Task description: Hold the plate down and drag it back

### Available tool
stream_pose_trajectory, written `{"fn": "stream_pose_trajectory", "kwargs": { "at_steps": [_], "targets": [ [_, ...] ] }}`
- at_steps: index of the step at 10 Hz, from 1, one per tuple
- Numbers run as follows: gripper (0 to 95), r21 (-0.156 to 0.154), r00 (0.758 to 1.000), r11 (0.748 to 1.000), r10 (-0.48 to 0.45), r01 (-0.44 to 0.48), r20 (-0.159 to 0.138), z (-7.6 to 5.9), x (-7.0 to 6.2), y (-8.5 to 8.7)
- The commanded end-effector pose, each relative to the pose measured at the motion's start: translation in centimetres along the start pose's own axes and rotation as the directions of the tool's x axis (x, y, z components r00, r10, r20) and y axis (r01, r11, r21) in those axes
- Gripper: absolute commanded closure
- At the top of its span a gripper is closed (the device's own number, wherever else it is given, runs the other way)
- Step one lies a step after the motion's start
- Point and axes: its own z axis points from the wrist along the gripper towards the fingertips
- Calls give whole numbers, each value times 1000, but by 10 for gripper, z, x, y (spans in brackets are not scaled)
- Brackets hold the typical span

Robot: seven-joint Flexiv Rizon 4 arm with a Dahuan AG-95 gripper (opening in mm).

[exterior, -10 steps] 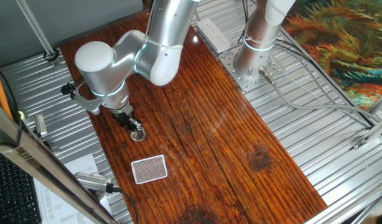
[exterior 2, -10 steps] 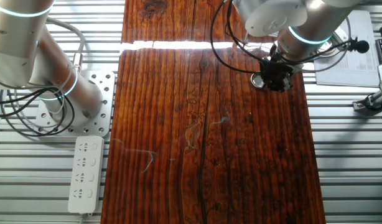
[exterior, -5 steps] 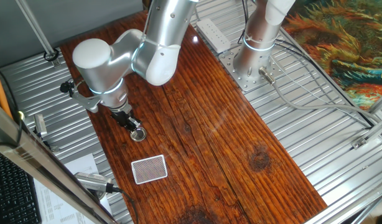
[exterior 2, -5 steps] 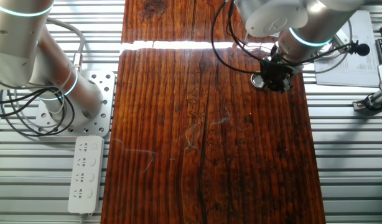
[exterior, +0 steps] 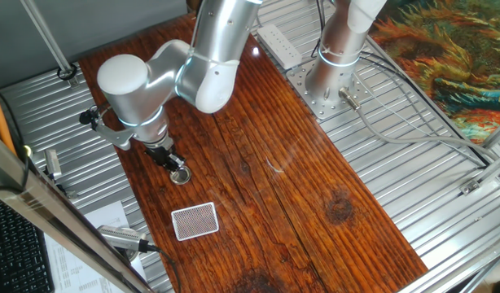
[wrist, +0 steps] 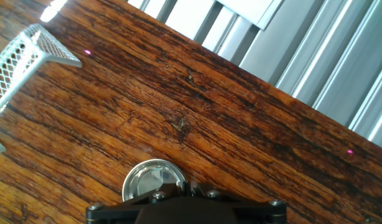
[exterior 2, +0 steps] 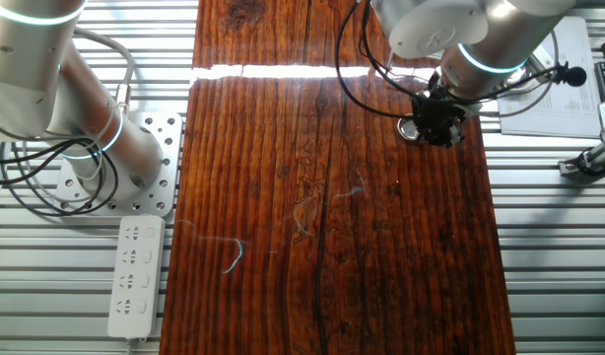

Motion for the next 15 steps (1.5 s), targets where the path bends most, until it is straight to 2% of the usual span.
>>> {"fn": "stream_pose_trajectory", "kwargs": {
  "at_steps": [1,4,7,9,12,15],
  "targets": [
    [950,10,1000,1000,3,-3,-2,0,0,-1],
    [950,0,1000,1000,-1,1,0,-1,1,-4],
    [950,14,1000,1000,-13,13,-4,-1,3,-7],
    [950,5,1000,1000,-15,15,-1,-2,4,-9],
    [950,16,1000,1000,-25,25,-4,-2,6,-13],
    [950,11,1000,1000,-26,26,-3,-2,7,-15]
  ]
}}
